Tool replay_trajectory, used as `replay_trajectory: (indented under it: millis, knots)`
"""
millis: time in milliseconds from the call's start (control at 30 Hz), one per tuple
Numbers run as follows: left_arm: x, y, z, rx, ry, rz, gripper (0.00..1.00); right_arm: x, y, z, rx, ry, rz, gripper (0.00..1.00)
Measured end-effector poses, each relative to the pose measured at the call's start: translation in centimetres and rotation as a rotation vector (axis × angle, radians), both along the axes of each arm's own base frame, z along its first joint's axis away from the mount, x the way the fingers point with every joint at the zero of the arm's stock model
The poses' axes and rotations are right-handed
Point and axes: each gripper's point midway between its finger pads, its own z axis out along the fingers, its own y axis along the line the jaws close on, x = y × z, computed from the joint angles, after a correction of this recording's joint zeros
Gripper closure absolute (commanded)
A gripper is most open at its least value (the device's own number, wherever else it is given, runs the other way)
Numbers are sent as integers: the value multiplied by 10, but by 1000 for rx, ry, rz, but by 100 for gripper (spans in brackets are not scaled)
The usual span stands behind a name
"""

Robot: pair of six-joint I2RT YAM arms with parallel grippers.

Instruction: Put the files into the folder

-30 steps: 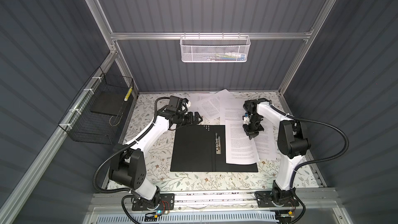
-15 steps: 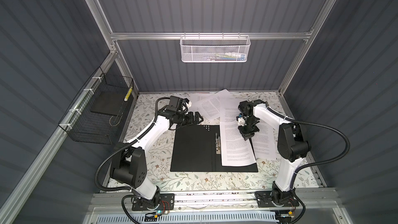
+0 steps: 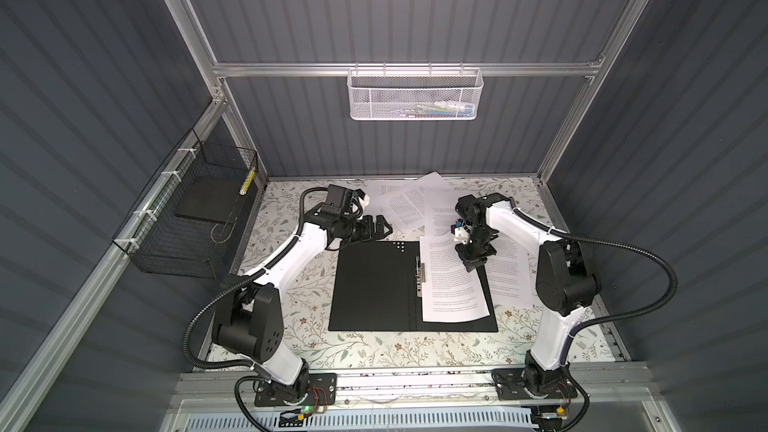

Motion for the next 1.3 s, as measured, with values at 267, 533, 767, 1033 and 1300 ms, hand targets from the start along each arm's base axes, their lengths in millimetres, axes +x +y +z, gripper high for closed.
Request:
replay_trajectory:
  millis: [267, 533, 767, 1033, 1300]
  knots:
    - [0, 0, 0, 0, 0, 0, 0, -6, -5, -4, -24, 20, 2, 100]
    - [0, 0, 0, 0, 0, 0, 0, -11, -8, -9, -38, 35, 0, 100]
    - [-1, -1, 0, -6, 3, -5, 0, -12, -9, -12, -42, 34, -8, 100]
    - [-2, -2, 1, -12, 6, -10, 0, -9, -5, -13, -26, 24, -31, 100]
    - [-2, -2, 1, -14, 6, -12, 0, -14, 0, -16, -23, 34, -32, 100]
